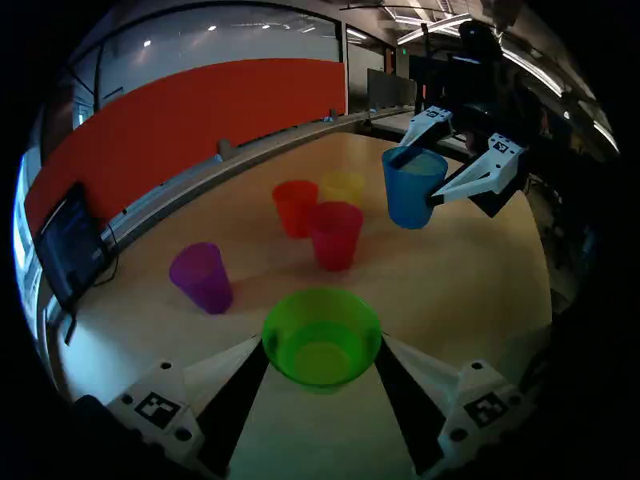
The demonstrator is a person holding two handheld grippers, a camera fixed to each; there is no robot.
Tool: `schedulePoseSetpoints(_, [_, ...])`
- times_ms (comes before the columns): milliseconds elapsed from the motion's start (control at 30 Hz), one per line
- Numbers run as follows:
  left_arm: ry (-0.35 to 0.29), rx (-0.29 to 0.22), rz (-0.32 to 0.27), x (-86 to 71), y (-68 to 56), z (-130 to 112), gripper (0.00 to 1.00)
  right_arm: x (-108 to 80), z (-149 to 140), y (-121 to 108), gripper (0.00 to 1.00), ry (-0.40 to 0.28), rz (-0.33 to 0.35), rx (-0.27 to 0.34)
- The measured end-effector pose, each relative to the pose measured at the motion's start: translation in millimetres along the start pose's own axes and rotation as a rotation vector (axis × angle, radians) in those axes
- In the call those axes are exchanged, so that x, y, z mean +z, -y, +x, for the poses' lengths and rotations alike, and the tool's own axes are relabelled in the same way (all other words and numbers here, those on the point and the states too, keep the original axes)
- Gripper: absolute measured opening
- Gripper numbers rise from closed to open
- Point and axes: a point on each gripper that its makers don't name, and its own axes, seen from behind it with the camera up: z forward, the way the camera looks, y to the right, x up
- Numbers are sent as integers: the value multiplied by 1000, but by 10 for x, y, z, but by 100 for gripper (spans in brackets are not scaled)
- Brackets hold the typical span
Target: Pour water
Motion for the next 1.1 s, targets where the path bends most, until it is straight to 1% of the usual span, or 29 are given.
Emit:
schedulePoseSetpoints(267, [49,7,-9,140,35,-158,87,146,-276,-7,91,57,7,4])
schedulePoseSetpoints(500, [60,6,-6,217,64,-226,88,226,-449,-8,91,89,14,2])
schedulePoseSetpoints(967, [62,-9,-18,226,52,-307,89,343,-660,19,91,124,16,7])
schedulePoseSetpoints(1033, [64,-14,-19,215,53,-317,92,354,-684,30,91,127,18,8])
schedulePoseSetpoints(1100, [67,-18,-18,206,57,-331,97,364,-704,41,91,130,20,10])
